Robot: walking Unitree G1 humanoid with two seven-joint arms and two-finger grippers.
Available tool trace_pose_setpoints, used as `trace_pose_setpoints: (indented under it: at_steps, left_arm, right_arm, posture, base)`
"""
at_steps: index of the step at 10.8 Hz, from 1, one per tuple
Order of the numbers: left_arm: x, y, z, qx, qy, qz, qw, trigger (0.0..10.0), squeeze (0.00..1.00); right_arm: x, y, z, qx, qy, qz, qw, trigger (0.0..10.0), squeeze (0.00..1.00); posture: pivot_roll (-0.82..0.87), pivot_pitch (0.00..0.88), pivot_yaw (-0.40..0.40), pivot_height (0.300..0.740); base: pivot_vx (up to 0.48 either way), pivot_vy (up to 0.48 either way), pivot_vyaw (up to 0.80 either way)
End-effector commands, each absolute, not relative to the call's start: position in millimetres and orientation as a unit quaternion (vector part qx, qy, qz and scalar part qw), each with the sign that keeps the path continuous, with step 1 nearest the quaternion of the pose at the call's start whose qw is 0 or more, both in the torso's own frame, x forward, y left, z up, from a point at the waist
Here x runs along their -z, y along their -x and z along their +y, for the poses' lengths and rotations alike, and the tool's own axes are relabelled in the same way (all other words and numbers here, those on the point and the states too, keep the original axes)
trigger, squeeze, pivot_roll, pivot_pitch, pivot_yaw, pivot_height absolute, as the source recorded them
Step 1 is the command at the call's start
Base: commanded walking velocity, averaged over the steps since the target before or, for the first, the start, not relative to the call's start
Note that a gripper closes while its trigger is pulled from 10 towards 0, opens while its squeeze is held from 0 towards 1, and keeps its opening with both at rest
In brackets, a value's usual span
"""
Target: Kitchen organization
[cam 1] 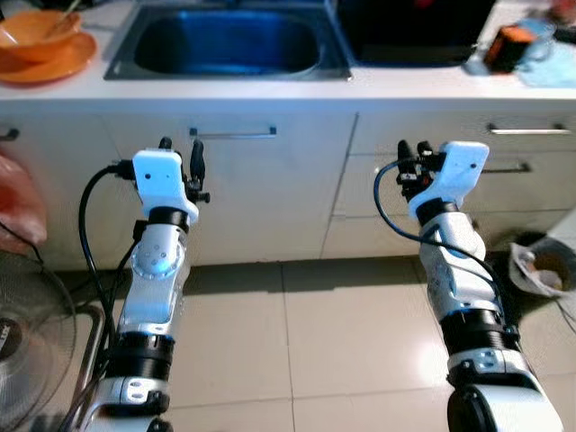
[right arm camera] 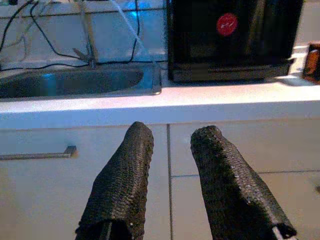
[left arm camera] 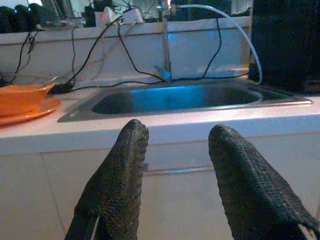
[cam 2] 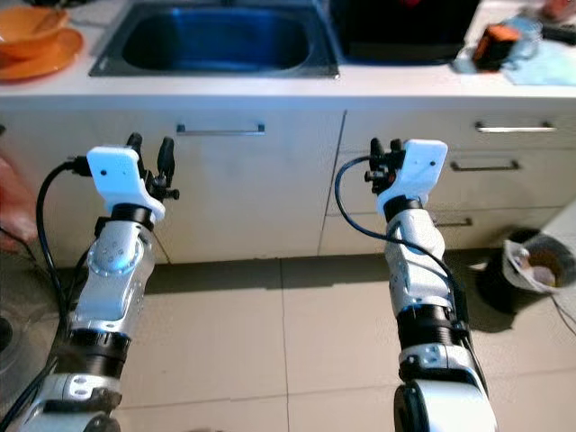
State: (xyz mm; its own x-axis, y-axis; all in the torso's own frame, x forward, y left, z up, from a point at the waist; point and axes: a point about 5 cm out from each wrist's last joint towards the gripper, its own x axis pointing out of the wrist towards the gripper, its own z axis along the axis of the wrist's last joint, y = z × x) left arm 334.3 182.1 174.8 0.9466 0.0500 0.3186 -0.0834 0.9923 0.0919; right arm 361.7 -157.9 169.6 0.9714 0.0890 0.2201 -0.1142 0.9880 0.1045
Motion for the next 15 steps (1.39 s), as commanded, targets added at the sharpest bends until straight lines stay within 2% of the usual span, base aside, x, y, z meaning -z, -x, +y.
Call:
trace_pose_setpoints:
  at_steps: [1, 11, 13, 15]
  left_arm:
    - [-182.0, -335.4, 171.6, -0.021, -0.052, -0.17, 0.984, 10.0, 0.0]
    - [-186.5, -333.7, 170.2, -0.02, -0.051, -0.174, 0.983, 10.0, 0.0]
    - [-186.3, -333.6, 169.4, -0.019, -0.051, -0.173, 0.983, 10.0, 0.0]
    - [-186.8, -333.7, 169.6, -0.019, -0.051, -0.173, 0.983, 10.0, 0.0]
  right_arm:
    - [-171.5, -359.6, -171.7, -0.034, -0.054, -0.111, 0.992, 10.0, 0.0]
    - [-170.2, -358.7, -169.4, -0.043, -0.043, -0.106, 0.993, 10.0, 0.0]
    - [-170.1, -358.7, -169.1, -0.046, -0.05, -0.106, 0.992, 10.0, 0.0]
    - [-168.9, -359.2, -170.4, -0.041, -0.053, -0.102, 0.993, 10.0, 0.0]
  posture:
    - [0.04, 0.069, -0.029, 0.74]
    - [0.05, 0.077, -0.038, 0.74]
    - [0.05, 0.076, -0.039, 0.74]
    - [0.05, 0.075, -0.039, 0.74]
  base:
    - [0.472, 0.0, 0.0]
    - [0.472, 0.0, 0.0]
    - [0.472, 0.0, 0.65]
    - [0.472, 0.0, 0.0]
